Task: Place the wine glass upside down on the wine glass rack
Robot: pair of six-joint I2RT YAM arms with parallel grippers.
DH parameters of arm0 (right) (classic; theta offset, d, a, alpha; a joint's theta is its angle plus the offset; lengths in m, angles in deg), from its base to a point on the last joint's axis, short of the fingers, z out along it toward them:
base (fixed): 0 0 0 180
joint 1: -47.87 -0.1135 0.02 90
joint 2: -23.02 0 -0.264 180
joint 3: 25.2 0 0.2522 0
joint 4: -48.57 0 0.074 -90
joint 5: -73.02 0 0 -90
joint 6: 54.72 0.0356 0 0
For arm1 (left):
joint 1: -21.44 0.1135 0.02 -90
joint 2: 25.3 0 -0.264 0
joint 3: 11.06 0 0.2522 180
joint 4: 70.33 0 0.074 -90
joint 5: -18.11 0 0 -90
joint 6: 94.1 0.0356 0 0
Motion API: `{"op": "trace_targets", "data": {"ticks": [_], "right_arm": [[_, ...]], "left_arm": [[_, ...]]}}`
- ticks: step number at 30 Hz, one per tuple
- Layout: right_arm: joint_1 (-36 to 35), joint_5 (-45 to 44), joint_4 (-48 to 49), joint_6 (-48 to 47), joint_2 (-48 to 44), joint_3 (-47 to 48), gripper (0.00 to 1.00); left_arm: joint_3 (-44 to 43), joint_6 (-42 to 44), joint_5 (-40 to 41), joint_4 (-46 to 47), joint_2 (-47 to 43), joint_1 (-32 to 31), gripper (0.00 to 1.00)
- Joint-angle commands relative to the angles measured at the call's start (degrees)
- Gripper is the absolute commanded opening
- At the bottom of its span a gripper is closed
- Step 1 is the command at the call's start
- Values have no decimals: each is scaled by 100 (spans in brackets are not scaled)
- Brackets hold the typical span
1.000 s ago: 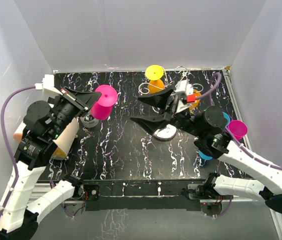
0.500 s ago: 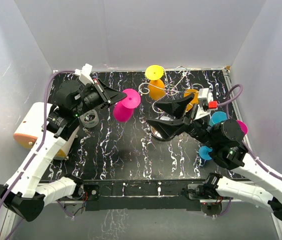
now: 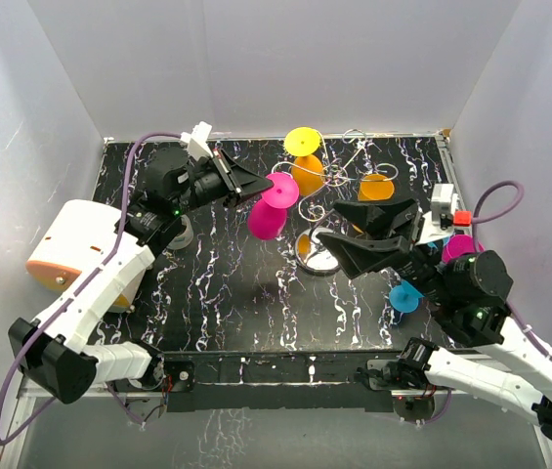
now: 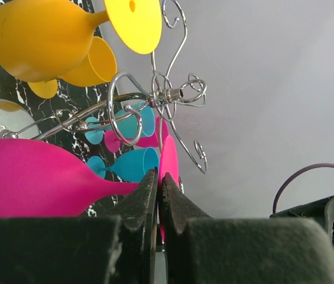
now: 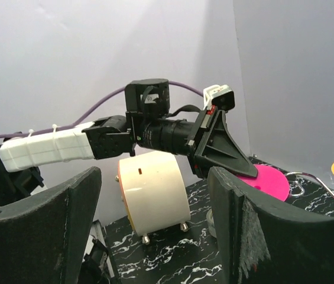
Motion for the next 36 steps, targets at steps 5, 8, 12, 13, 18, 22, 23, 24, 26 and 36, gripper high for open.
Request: {"op": "trace_targets", "data": {"ticks": [5, 8, 12, 13, 18, 22, 23, 24, 26, 36], "right_arm": [[-23, -446, 32, 2, -236, -57, 70], [-23, -452, 30, 32, -227, -86, 70], [-23, -428, 78, 59, -241, -53, 70], [-23, -409, 79, 60, -260, -43, 70], [-19, -404, 130, 87, -313, -63, 70], [-23, -369, 217, 94, -374, -191, 70], [-21, -396, 198, 92, -383, -193, 70], [-22, -407, 170, 81, -381, -173, 70], [-23, -424, 114, 70, -382, -142, 70], [-23, -483, 110, 192, -366, -203, 71]], "left_arm": [[-145, -540, -78, 727, 155, -48, 0], [-273, -552, -4, 811, 289, -47, 0], [-391, -633, 168, 902, 479, -48, 0], [-371, -695, 208, 951, 518, -45, 0], [-398, -849, 214, 1258, 718, -56, 0], [-567, -764, 291, 1178, 800, -81, 0], [-586, -759, 297, 1211, 801, -83, 0], [-603, -758, 302, 1227, 801, -76, 0], [-627, -737, 340, 1247, 801, -81, 0], [-709, -669, 780, 1260, 1013, -80, 0]]}}
